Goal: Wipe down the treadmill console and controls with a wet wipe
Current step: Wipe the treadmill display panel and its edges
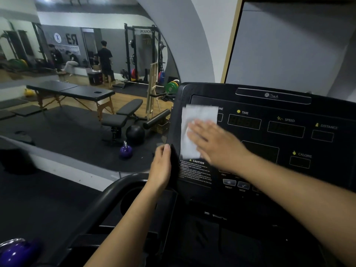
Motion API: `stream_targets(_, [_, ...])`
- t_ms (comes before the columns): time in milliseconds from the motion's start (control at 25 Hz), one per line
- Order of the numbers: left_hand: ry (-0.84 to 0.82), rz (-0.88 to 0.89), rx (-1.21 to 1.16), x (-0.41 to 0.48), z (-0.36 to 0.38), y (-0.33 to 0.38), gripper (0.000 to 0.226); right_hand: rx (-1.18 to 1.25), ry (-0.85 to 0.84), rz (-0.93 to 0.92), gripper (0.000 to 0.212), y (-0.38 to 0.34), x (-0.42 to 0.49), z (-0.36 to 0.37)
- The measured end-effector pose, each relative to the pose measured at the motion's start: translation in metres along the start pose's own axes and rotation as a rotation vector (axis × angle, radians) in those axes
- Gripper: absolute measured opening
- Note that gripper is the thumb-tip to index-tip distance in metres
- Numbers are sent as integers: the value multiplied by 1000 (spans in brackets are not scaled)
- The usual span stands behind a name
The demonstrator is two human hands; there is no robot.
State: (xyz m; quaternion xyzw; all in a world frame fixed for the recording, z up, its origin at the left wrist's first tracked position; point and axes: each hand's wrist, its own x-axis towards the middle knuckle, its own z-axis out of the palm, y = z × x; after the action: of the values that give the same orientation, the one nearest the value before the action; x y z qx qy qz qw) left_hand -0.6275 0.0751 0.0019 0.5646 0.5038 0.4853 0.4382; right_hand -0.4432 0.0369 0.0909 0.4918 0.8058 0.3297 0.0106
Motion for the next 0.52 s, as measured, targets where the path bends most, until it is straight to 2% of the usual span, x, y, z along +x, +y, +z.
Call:
stream_targets(80, [-69,-117,-91,4,1,-8,62,-78,34,90,63,26,37,-9])
stream_targets(200, [-61,-127,-214,0,-1,-19,51,-94,43,226,59,51,72,-24])
stream_targets(280, [-66,-120,-234,-4,1,-25,53,-93,31,237,62,36,72,-20])
stream_targets(400, [-86,-103,-264,-3,-1,-30,49,-74,-46,-24,72,-32,23,10])
stream_targets(520, [-187,-128,-313,1,-9,-30,39,-39,-119,-239,72,-84,-32,25])
